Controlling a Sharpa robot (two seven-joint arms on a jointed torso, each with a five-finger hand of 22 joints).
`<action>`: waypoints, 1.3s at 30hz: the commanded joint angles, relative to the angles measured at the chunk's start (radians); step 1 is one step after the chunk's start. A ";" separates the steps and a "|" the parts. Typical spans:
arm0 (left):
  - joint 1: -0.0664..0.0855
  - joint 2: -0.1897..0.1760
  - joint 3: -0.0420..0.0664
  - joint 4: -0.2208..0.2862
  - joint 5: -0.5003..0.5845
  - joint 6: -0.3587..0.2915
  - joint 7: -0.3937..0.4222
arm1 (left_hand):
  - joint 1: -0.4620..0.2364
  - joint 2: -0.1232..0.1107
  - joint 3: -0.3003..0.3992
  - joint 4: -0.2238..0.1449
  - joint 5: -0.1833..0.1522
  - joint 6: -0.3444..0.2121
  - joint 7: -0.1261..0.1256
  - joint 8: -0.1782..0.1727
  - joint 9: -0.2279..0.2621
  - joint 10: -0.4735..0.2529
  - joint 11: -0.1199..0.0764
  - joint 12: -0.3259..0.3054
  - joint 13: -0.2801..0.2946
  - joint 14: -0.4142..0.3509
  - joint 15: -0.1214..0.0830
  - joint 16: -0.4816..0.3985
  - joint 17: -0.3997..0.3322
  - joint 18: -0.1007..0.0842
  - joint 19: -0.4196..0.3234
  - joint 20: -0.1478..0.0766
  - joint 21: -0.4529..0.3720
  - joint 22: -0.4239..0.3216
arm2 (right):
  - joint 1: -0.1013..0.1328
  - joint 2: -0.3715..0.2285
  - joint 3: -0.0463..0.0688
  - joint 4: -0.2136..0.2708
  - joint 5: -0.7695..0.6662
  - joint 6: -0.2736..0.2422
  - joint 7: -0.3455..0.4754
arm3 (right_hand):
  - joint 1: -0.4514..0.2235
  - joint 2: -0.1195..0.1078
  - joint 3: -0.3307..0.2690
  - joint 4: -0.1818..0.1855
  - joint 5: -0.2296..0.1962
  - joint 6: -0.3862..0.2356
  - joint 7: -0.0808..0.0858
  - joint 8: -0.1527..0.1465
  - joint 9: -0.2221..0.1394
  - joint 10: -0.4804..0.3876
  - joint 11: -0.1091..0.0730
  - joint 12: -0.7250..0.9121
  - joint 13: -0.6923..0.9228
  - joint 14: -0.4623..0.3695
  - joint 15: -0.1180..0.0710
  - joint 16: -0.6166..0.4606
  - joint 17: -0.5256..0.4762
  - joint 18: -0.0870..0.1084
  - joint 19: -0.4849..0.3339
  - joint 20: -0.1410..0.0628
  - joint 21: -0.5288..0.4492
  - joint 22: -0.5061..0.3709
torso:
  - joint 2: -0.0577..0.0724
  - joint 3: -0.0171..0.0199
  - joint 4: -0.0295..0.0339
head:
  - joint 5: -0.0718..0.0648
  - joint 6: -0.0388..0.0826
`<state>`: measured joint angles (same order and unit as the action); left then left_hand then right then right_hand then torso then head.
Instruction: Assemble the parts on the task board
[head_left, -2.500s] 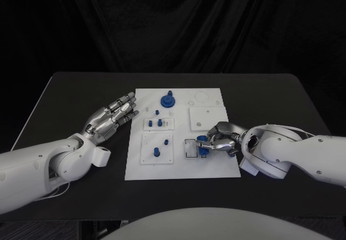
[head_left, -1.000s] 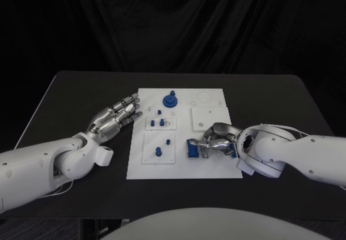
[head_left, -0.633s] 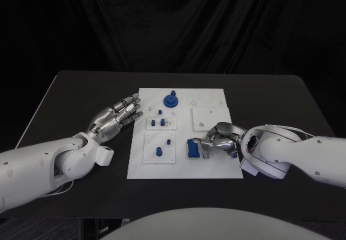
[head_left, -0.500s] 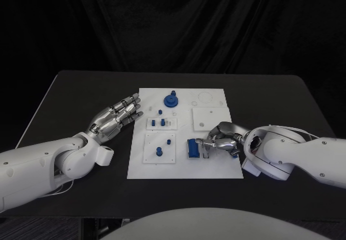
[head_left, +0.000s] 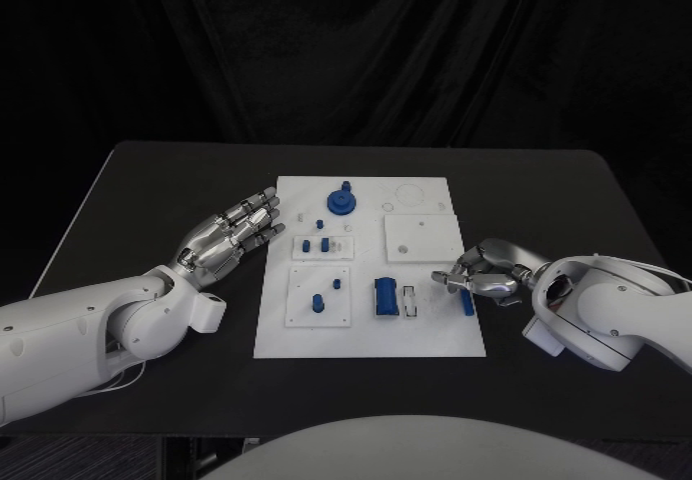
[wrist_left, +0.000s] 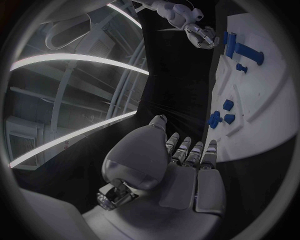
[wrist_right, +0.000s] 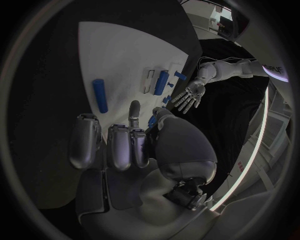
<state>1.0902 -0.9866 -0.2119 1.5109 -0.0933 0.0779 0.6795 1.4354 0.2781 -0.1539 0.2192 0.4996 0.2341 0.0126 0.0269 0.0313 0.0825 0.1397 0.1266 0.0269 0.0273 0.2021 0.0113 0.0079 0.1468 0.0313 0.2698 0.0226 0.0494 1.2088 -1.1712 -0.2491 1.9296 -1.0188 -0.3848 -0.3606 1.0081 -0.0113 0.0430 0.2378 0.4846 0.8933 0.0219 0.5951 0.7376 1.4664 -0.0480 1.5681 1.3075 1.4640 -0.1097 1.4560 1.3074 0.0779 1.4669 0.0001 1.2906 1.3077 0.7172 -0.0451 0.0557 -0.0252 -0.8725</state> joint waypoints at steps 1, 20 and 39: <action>-0.002 0.002 0.001 0.003 -0.004 0.006 0.125 | 0.012 -0.001 0.005 -0.003 0.006 0.003 0.006 0.007 0.001 0.001 0.004 0.005 0.001 -0.002 0.007 0.005 0.001 -0.006 0.002 0.008 0.004 0.001 | -0.001 -0.033 0.000 0.017 -0.072 -0.059 -0.037 | 0.021 -0.004 0.002 -0.013 0.039 0.012 -0.003 -0.005 0.002 0.104 -0.002 0.003 0.263 0.066 -0.001 0.005 0.022 -0.016 0.035 -0.001 0.007 0.181 | 0.000 -0.0004 0.0016 | -0.004 0.000; -0.002 0.008 0.001 -0.001 -0.004 0.005 0.123 | 0.013 -0.003 0.010 -0.008 0.009 0.007 0.007 0.008 0.002 0.004 0.005 0.008 0.002 0.000 0.009 0.006 0.002 -0.006 0.004 0.011 0.005 0.002 | -0.001 -0.158 -0.001 0.063 -0.250 -0.100 -0.146 | 0.055 -0.025 0.001 -0.029 0.046 0.017 -0.007 0.003 0.014 0.104 -0.006 0.003 0.263 0.067 -0.004 0.010 0.031 -0.018 0.037 -0.004 0.016 0.184 | 0.001 -0.0002 -0.0007 | -0.022 0.000; -0.004 0.012 0.001 -0.007 -0.004 0.012 0.121 | 0.013 -0.003 0.014 -0.011 0.011 0.007 0.009 0.008 0.002 0.004 0.005 0.007 0.002 0.000 0.011 0.006 0.002 -0.006 0.005 0.013 0.006 0.002 | -0.002 -0.094 -0.001 0.032 -0.254 -0.004 -0.182 | 0.081 -0.027 0.005 -0.037 0.034 0.010 -0.007 0.001 0.019 0.104 -0.007 0.003 0.263 0.065 -0.005 0.005 0.021 -0.016 0.035 -0.005 0.009 0.182 | 0.000 -0.0015 0.0041 | -0.034 0.000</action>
<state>1.0886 -0.9752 -0.2119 1.5028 -0.0935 0.0778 0.6795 1.4394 0.2741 -0.1428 0.2081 0.5044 0.2377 0.0162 0.0309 0.0323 0.0824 0.1397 0.1307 0.0278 0.0282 0.2082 0.0113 0.0084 0.1468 0.0349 0.2735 0.0225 0.0511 1.2088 -1.2693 -0.2504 1.9629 -1.2609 -0.4173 -0.5147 1.0820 -0.0392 0.0486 0.2025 0.5247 0.9060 0.0166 0.5952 0.7563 1.4665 -0.0480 1.5681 1.3073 1.4640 -0.1097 1.4606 1.3073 0.0779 1.4669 0.0001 1.3040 1.3077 0.7175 -0.0456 0.0575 -0.0585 -0.8725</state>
